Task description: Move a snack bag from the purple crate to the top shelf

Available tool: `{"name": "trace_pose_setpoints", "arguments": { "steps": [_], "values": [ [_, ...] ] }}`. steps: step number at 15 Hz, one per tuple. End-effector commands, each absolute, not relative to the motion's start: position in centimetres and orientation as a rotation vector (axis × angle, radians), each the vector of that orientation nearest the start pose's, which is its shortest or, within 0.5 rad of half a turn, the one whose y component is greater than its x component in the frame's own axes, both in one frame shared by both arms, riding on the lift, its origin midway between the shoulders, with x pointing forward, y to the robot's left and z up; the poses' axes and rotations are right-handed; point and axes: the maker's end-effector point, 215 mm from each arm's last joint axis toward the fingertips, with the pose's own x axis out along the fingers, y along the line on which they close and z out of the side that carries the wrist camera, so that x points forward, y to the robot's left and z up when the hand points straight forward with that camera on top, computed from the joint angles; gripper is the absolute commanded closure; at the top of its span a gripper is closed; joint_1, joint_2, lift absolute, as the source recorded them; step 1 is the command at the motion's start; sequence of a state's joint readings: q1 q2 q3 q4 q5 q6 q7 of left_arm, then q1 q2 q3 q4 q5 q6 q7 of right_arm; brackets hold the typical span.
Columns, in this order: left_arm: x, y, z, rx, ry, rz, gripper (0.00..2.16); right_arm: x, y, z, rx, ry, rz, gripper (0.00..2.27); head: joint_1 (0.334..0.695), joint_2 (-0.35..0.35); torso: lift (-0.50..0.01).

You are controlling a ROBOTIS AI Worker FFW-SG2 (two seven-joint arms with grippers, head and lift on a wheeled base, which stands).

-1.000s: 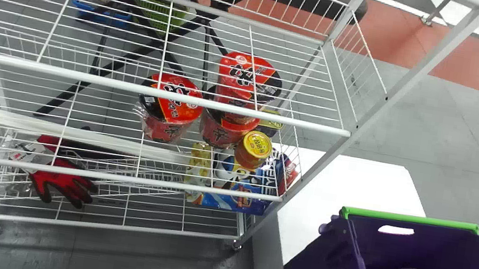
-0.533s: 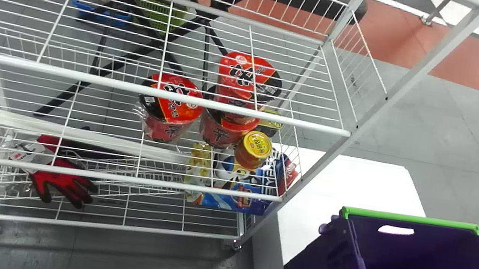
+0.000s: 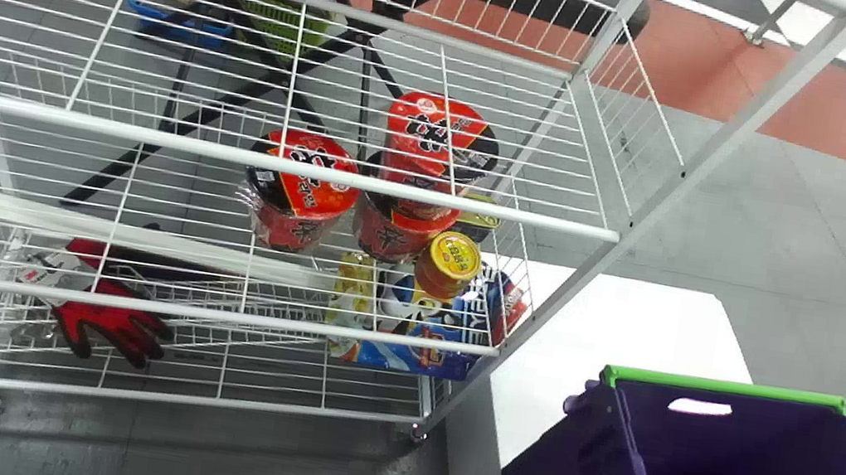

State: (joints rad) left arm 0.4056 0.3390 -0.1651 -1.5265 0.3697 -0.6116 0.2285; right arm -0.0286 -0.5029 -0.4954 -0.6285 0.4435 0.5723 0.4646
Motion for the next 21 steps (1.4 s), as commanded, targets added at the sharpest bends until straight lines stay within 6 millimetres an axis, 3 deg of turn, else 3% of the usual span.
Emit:
{"name": "trace_pose_setpoints", "arguments": {
  "steps": [1,9,17,18,21],
  "values": [
    [42.9,31.5,-40.6,-0.103,-0.093,0.117,0.06,14.1,-66.9,-68.8,-0.011,1.537,-0.406,1.72,0.695,-0.35,-0.452],
    [43.1,31.2,-40.9,-0.108,-0.089,0.117,0.06,15.0,-65.6,-68.5,0.12,1.508,-0.442,1.78,0.695,-0.35,-0.452],
    [43.3,31.1,-41.0,-0.108,-0.091,0.118,0.06,16.7,-65.0,-68.3,0.182,1.451,-0.427,1.78,0.695,-0.35,-0.417],
    [43.4,31.1,-40.9,-0.108,-0.092,0.118,0.06,16.9,-64.7,-68.4,0.194,1.444,-0.424,1.9,0.695,-0.35,-0.413],
    [43.4,31.1,-40.9,-0.109,-0.092,0.119,0.06,17.4,-64.0,-68.6,0.224,1.424,-0.418,1.92,0.695,-0.35,-0.402]
  ]
}}
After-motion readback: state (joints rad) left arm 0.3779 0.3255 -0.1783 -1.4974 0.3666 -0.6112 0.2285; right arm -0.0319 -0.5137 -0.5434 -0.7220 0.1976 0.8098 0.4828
